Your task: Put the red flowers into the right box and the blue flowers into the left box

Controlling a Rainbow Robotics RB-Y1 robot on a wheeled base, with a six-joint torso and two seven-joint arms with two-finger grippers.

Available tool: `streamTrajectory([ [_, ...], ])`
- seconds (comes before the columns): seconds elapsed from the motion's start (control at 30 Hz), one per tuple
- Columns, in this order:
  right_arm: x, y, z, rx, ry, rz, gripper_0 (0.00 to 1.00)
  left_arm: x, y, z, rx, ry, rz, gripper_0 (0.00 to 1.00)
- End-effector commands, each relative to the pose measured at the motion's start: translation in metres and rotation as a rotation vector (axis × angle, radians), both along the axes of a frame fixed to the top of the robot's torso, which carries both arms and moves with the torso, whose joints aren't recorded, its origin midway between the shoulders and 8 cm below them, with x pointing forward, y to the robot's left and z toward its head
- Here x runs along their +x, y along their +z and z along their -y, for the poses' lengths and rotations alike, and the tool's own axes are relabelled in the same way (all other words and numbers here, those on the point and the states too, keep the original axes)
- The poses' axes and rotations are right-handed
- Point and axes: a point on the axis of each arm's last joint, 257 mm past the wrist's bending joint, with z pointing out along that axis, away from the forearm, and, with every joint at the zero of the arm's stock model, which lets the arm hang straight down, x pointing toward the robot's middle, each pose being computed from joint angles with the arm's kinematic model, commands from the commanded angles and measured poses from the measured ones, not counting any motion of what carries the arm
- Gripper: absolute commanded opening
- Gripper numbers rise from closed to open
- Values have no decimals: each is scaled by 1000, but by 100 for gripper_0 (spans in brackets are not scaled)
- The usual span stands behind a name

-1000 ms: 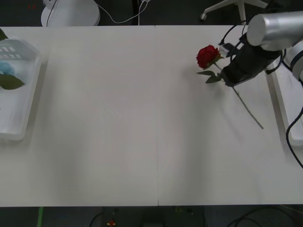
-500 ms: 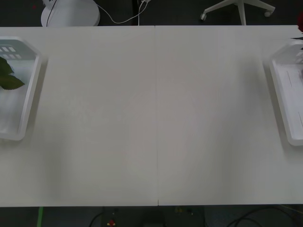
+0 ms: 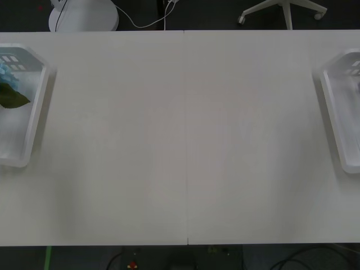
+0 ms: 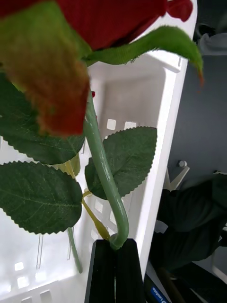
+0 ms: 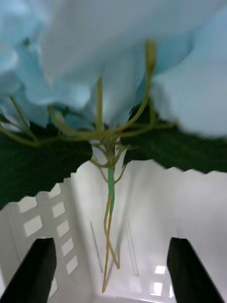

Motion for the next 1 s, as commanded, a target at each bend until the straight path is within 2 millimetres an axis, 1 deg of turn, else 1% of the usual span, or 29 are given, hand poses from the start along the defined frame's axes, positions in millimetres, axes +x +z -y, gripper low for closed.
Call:
streamTrajectory([
  [0.03, 8, -28, -10, 30, -43, 40, 0, -5, 69, -3, -50, -76, 83, 100],
  [0.07, 9, -36, -15, 34, -40, 35, 0, -7, 78, 5, -83, -99, 94, 100],
  [0.13, 11, -46, -17, 36, -45, 38, 0, -10, 91, 24, -140, -158, 108, 100],
  [0.17, 13, -50, -18, 36, -44, 43, 0, -9, 96, 37, -174, -193, 117, 100],
  [0.2, 14, -54, -19, 37, -46, 51, 0, -8, 100, 57, -237, -239, 130, 100],
  [0.23, 15, -57, -18, 38, -48, 58, 0, -7, 104, 78, -300, -286, 143, 100],
  [0.27, 15, -59, -17, 35, -48, 60, 0, -7, 105, 89, -333, -312, 147, 100],
  [0.3, 16, -62, -16, 33, -48, 66, 0, -6, 108, 109, -386, -359, 154, 100],
  [0.33, 16, -64, -16, 33, -48, 70, 0, -7, 109, 123, -422, -393, 153, 100],
  [0.4, 17, -66, -15, 35, -49, 73, 0, -12, 111, 150, -493, -462, 147, 100],
  [0.43, 17, -66, -15, 35, -49, 73, 0, -13, 113, 155, -511, -478, 149, 100],
  [0.47, 16, -65, -14, 34, -50, 73, 0, -16, 114, 166, -548, -508, 152, 100],
  [0.5, 16, -66, -15, 34, -49, 71, 6, -20, 116, 178, -590, -539, 155, 100],
  [0.53, 16, -66, -15, 32, -47, 69, 19, -22, 115, 190, -625, -570, 158, 100],
  [0.57, 16, -66, -14, 31, -48, 70, 28, -24, 116, 200, -645, -597, 156, 100],
  [0.6, 16, -65, -14, 32, -47, 71, 35, -26, 115, 207, -659, -614, 154, 100],
  [0.63, 15, -64, -13, 41, -48, 72, 47, -29, 115, 220, -682, -649, 151, 100],
  [0.67, 14, -64, -11, 46, -53, 72, 52, -31, 115, 225, -689, -661, 151, 100],
  [0.7, 13, -63, -11, 60, -55, 75, 60, -34, 116, 234, -692, -689, 149, 100],
  [0.77, 11, -60, -10, 83, -58, 77, 69, -39, 116, 249, -691, -737, 145, 100],
  [0.87, 9, -58, -13, 113, -43, 64, 77, -46, 117, 270, -685, -794, 130, 100],
  [0.93, 6, -51, -15, 150, -25, 55, 82, -54, 117, 287, -707, -833, 118, 100],
  [1.0, 2, -43, -16, 172, -5, 39, 87, -58, 117, 298, -723, -865, 110, 100],
])
